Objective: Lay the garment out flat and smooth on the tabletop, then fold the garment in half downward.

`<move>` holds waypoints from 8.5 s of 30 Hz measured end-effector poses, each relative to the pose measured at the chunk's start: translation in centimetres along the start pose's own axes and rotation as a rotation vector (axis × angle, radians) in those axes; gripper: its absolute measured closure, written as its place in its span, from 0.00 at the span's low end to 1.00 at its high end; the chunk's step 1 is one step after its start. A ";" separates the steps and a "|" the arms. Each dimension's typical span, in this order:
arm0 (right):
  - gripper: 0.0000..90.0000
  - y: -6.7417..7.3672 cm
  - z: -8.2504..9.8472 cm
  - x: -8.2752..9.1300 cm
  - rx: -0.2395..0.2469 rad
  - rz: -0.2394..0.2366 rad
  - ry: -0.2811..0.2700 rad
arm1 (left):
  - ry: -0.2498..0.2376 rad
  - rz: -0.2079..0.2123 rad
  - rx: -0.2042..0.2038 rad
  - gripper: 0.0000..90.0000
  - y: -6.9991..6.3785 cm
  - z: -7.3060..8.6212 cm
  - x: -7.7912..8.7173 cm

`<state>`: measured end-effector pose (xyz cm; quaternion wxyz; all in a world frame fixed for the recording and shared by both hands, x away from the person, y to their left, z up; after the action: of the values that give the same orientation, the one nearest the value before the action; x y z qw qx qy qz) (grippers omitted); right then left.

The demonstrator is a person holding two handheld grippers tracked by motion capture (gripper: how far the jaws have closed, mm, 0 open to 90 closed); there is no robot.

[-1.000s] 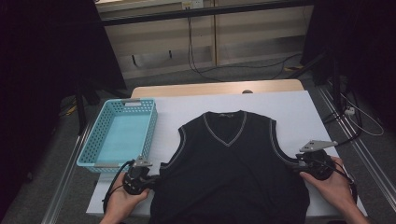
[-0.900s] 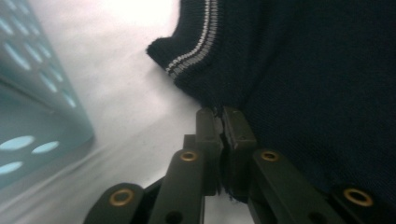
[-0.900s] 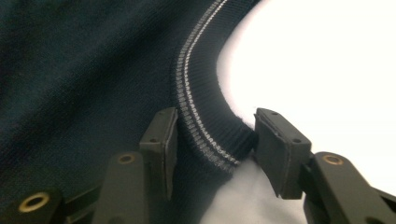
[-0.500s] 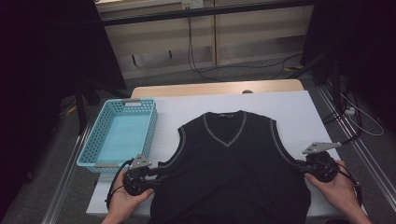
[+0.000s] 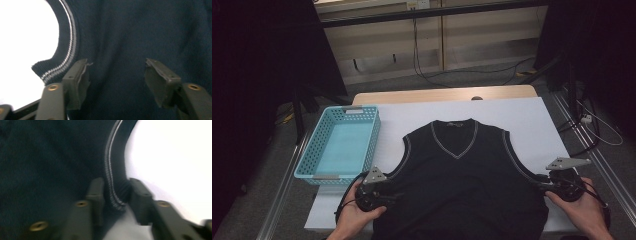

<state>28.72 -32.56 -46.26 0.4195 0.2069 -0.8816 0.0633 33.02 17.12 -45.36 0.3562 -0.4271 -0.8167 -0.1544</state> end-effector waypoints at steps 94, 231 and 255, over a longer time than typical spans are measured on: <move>0.50 -5.2 -16.2 -14.8 -0.022 -0.041 -0.001 | -0.058 -0.183 0.136 0.20 12.9 -13.0 -13.3; 0.96 -4.7 -30.0 1.4 0.026 0.079 -0.461 | -0.405 -0.168 0.012 0.97 14.0 -26.0 1.3; 0.96 -1.5 -21.7 4.1 0.052 -0.054 -0.492 | -0.434 -0.082 -0.035 0.97 8.6 -18.4 3.3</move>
<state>42.53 -29.00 -29.35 0.1881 0.2501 -0.9495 0.0225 46.95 13.86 -30.57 0.1578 -0.4226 -0.8882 -0.0872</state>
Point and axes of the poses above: each handheld gripper's, and its own axes: x roughly backward along the jaws, z roughly out of its underside, y roughly to its left, the point moved 3 cm from there along -x, roughly forward along the jaws, and after that the axes turned 4 degrees about -x, right-handed, at the moved point
